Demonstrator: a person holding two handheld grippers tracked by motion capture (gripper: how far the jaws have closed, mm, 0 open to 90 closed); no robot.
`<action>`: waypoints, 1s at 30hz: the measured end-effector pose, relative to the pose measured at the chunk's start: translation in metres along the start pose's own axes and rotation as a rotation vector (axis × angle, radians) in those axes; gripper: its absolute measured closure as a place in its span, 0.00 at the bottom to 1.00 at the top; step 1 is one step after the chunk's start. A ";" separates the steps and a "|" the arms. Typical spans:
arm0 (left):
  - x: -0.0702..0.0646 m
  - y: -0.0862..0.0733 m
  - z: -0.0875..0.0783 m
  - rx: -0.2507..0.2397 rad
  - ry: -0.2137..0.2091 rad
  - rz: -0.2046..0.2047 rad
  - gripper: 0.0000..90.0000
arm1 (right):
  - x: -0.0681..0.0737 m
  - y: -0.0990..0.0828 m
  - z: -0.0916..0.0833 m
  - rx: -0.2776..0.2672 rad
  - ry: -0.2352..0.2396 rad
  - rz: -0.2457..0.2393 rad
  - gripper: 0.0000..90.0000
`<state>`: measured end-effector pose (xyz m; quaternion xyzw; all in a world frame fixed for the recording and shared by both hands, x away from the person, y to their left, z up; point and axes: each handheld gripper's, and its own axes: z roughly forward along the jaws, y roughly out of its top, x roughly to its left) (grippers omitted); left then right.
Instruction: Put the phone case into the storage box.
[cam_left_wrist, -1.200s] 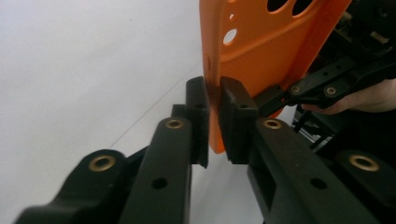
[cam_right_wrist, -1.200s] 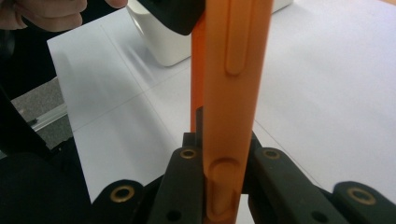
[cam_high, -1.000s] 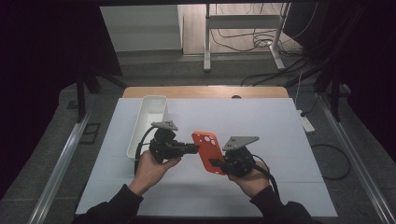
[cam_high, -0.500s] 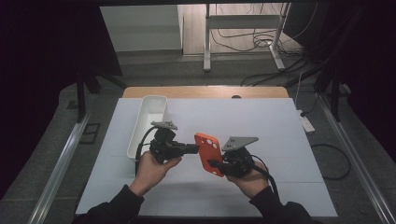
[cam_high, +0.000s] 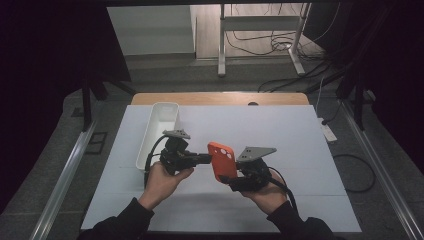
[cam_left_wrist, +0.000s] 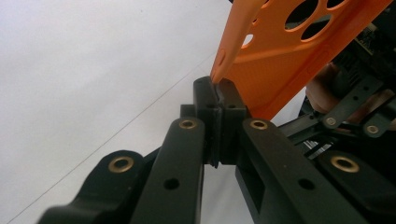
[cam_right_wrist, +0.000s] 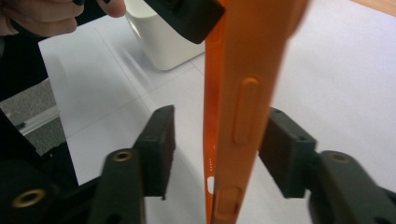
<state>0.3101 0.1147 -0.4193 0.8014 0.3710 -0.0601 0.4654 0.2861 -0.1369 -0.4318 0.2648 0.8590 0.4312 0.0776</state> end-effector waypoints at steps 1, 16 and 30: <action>0.000 0.000 -0.001 -0.002 0.003 0.000 0.99 | 0.000 0.000 0.000 0.000 0.000 0.000 0.47; 0.009 0.002 -0.010 -0.013 0.050 0.010 0.99 | -0.003 -0.007 -0.011 0.015 -0.007 0.028 0.21; 0.021 0.005 -0.022 -0.020 0.089 0.004 0.99 | -0.008 -0.018 -0.023 0.037 -0.020 0.050 0.10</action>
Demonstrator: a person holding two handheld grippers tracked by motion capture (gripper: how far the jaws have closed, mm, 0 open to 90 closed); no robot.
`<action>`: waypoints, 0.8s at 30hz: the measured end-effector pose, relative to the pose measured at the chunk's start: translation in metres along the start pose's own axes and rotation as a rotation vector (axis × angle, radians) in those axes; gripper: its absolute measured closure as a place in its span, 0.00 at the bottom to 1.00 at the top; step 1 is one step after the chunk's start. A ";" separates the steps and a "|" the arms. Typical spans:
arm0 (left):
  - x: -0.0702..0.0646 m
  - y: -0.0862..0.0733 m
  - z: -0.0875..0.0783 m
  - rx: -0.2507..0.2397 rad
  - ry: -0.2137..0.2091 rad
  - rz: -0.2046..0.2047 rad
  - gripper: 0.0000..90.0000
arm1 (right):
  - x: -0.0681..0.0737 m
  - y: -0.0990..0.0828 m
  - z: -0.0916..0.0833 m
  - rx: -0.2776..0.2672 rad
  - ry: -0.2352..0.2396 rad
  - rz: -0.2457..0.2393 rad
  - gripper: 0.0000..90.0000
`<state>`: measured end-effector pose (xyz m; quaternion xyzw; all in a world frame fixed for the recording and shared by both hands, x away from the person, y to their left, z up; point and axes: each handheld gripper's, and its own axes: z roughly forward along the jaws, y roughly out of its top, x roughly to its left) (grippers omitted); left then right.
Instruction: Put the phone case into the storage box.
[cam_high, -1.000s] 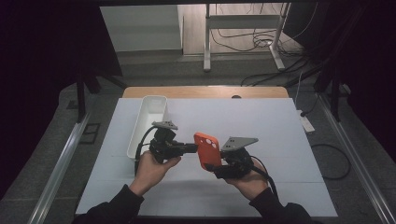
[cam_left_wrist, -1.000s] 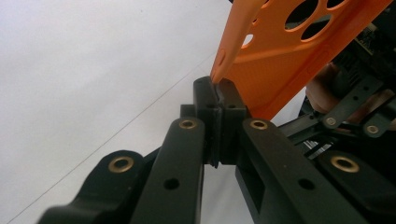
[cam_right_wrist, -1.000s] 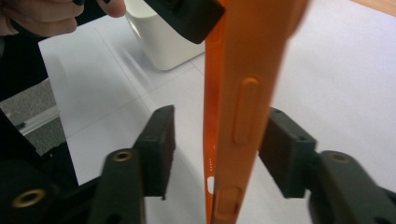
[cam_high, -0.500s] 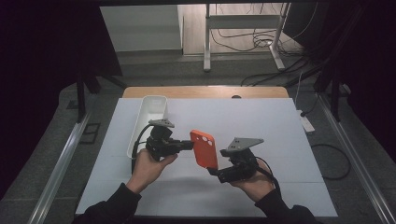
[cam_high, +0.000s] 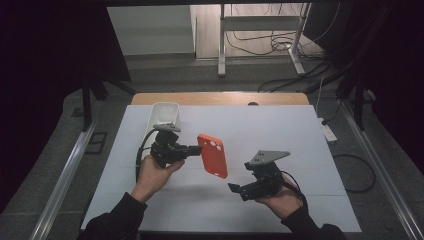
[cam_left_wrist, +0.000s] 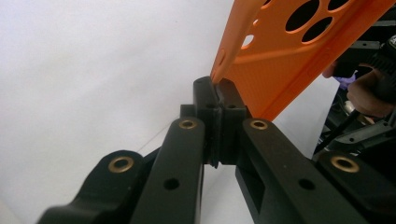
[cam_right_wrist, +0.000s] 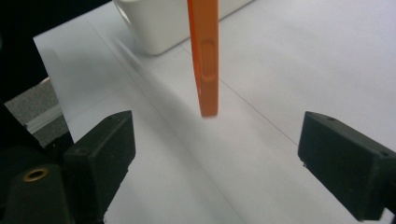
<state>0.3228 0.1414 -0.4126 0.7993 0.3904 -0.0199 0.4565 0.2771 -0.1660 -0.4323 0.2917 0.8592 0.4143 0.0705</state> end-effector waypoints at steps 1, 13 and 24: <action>0.001 0.000 -0.001 0.000 0.003 0.001 0.99 | -0.001 -0.001 0.000 0.003 -0.004 0.002 0.09; 0.013 0.005 -0.012 -0.017 0.032 -0.009 0.99 | -0.004 -0.014 -0.010 0.031 -0.017 0.003 0.00; 0.021 0.010 -0.016 -0.012 0.049 -0.007 0.99 | -0.012 -0.029 -0.029 0.019 -0.075 0.030 0.00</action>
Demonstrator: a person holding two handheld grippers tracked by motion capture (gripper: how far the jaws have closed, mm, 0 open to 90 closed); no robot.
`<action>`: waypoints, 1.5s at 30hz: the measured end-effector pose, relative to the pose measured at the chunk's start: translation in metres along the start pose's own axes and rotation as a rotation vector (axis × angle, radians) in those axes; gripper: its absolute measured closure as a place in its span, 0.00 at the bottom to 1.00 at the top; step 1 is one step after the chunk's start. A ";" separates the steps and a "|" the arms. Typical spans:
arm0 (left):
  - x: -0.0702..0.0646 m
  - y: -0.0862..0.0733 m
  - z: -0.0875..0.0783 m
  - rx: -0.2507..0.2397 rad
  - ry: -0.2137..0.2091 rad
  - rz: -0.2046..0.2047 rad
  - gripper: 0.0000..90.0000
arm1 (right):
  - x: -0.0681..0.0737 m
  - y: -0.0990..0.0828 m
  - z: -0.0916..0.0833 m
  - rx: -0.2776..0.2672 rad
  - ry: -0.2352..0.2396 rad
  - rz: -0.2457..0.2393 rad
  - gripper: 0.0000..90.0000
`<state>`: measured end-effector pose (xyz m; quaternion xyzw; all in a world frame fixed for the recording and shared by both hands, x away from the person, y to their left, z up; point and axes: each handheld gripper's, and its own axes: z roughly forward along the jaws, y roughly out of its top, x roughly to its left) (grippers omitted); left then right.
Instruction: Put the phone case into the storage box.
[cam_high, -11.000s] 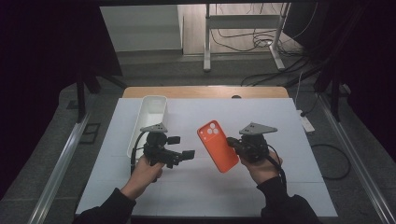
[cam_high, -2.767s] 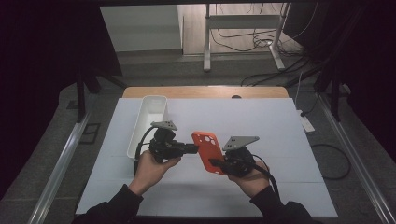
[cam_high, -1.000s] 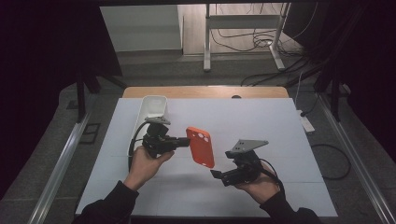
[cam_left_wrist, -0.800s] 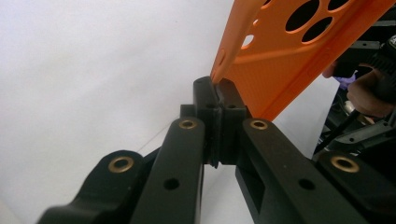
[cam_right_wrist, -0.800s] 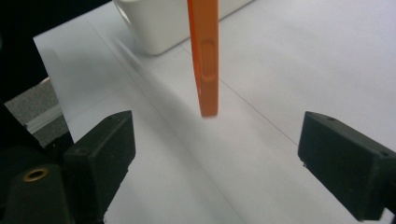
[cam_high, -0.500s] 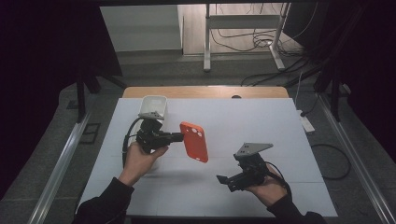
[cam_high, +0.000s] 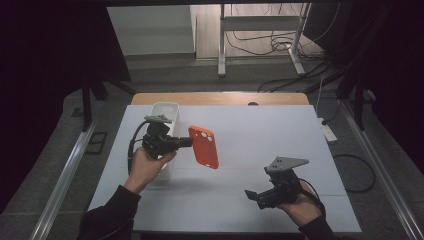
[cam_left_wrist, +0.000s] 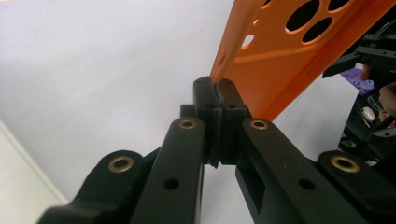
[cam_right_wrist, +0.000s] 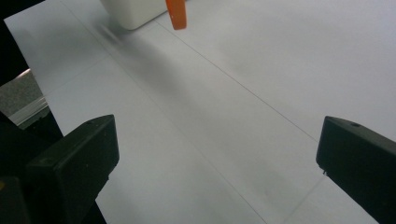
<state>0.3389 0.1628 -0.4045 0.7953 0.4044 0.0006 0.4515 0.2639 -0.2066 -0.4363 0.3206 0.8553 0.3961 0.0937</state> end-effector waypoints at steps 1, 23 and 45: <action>0.001 0.001 -0.001 0.000 0.002 0.001 0.99 | -0.001 -0.001 -0.002 -0.001 -0.005 0.003 0.00; 0.021 0.015 -0.023 -0.017 0.045 -0.037 0.99 | -0.018 -0.032 -0.032 0.005 -0.098 0.061 0.00; 0.047 0.022 -0.043 -0.026 0.099 -0.084 0.99 | -0.031 -0.061 -0.060 0.017 -0.201 0.156 0.00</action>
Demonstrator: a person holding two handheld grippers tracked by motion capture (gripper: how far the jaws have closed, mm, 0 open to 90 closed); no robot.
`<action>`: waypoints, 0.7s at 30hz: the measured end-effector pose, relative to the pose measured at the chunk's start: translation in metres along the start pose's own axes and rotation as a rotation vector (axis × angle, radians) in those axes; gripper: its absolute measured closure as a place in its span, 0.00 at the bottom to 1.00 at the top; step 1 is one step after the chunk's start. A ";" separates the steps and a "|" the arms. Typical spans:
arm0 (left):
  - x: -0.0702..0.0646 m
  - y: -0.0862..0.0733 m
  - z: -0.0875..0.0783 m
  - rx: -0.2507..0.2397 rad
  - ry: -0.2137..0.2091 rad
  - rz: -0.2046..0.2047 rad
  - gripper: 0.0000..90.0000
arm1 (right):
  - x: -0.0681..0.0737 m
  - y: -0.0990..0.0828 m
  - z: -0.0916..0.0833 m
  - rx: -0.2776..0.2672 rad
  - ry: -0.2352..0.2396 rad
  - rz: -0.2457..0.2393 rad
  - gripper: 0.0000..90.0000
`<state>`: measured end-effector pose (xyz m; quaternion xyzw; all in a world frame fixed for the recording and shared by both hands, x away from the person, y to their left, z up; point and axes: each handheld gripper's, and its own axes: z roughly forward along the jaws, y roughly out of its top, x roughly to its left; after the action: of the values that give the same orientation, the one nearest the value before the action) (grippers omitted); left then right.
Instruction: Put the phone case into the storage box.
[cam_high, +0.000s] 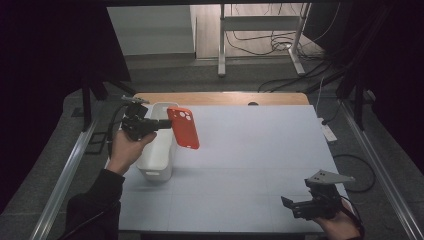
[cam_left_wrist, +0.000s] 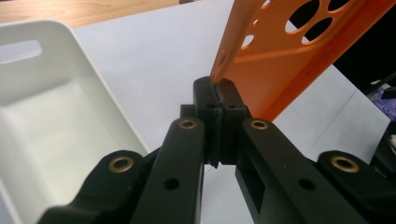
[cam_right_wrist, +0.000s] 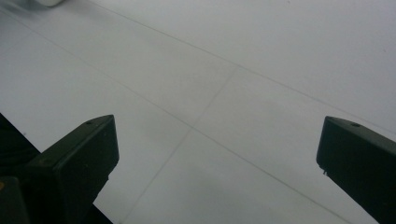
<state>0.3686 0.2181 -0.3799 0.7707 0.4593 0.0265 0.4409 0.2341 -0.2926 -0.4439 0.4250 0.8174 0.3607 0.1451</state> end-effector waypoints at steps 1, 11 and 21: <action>0.001 0.001 -0.001 0.000 0.005 0.000 0.99 | -0.001 -0.001 -0.001 0.002 -0.004 0.004 0.00; 0.011 0.006 -0.011 0.004 0.040 -0.006 0.99 | -0.006 -0.009 -0.009 0.006 -0.035 0.028 0.00; 0.021 0.013 -0.018 0.003 0.069 -0.015 0.99 | -0.005 -0.011 -0.012 -0.019 -0.064 0.029 0.00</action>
<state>0.3817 0.2422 -0.3675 0.7664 0.4801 0.0489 0.4239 0.2243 -0.3061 -0.4438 0.4466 0.8028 0.3567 0.1698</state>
